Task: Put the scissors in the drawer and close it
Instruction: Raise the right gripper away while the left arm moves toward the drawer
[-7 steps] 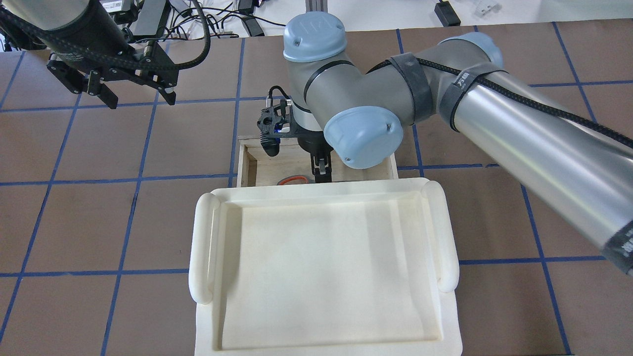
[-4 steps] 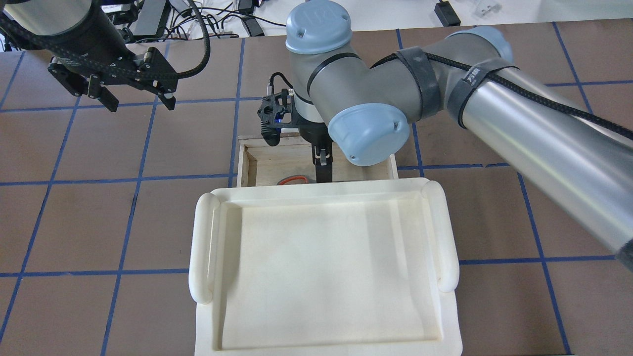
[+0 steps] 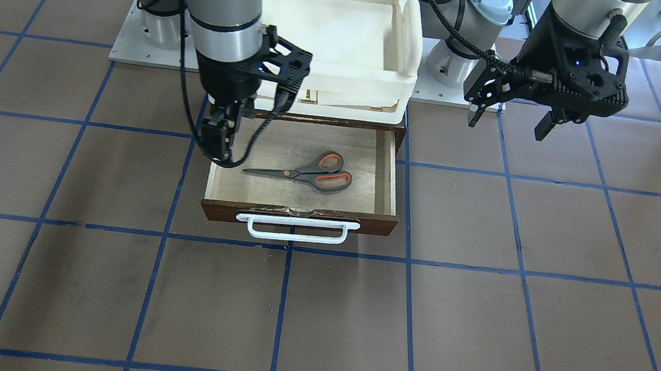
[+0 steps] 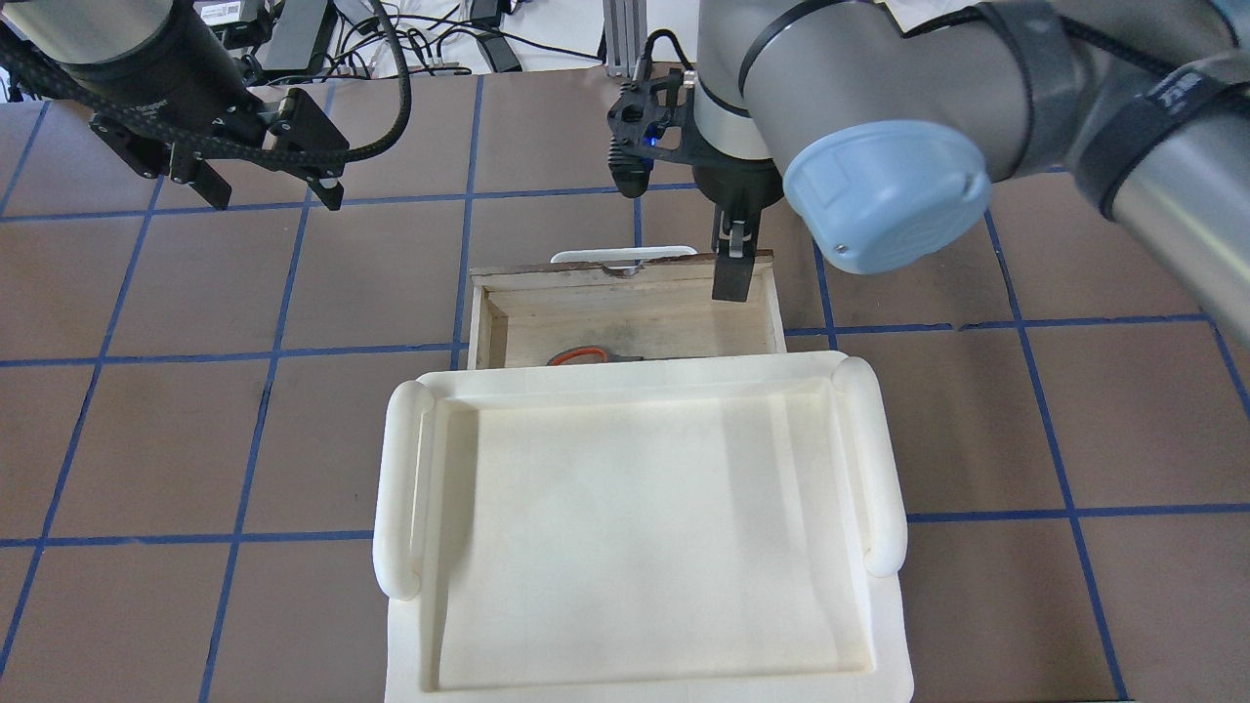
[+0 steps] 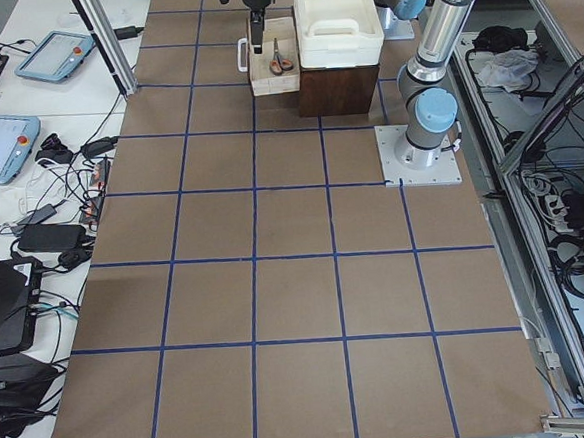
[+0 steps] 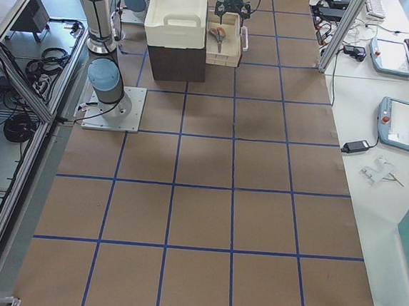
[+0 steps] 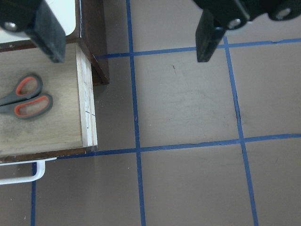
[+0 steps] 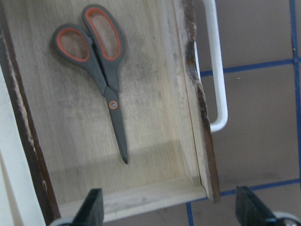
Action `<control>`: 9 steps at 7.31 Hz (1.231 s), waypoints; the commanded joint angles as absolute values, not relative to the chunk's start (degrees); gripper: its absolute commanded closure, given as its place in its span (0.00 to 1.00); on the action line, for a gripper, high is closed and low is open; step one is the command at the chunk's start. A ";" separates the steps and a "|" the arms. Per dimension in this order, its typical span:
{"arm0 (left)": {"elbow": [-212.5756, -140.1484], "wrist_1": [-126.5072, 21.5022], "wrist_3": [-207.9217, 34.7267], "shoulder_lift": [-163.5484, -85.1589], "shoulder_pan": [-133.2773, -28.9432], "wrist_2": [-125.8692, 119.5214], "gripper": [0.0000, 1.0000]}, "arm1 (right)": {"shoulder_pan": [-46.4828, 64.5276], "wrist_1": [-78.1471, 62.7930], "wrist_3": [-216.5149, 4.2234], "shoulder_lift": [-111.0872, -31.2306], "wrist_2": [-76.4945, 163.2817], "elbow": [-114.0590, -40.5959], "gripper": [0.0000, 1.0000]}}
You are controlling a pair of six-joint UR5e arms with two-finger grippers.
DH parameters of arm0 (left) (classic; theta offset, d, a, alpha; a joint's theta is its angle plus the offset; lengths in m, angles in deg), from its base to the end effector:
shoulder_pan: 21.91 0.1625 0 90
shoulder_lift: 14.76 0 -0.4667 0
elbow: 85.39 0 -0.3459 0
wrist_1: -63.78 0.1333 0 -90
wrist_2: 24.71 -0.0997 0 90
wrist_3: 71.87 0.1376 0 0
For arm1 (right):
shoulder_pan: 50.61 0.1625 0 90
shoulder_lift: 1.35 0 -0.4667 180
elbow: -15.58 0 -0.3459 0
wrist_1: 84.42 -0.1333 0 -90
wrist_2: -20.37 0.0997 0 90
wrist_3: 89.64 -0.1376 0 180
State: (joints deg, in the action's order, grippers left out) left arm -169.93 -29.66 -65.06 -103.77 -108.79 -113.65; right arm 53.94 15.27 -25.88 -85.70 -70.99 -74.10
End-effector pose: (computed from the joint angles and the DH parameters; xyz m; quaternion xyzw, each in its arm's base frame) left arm -0.1116 -0.4492 0.5358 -0.0324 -0.9991 0.0270 0.0069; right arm 0.2515 -0.4515 0.4652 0.6306 -0.7751 0.0296 0.0266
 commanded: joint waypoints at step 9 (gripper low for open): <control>-165.22 -19.63 -72.13 -114.49 -113.94 -110.66 0.00 | 44.67 9.26 -80.93 -96.53 -69.98 -74.33 0.00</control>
State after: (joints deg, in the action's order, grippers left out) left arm -167.64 -20.85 -71.54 -111.83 -113.11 -110.69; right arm 44.79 8.53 -76.77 -95.99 -70.30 -74.38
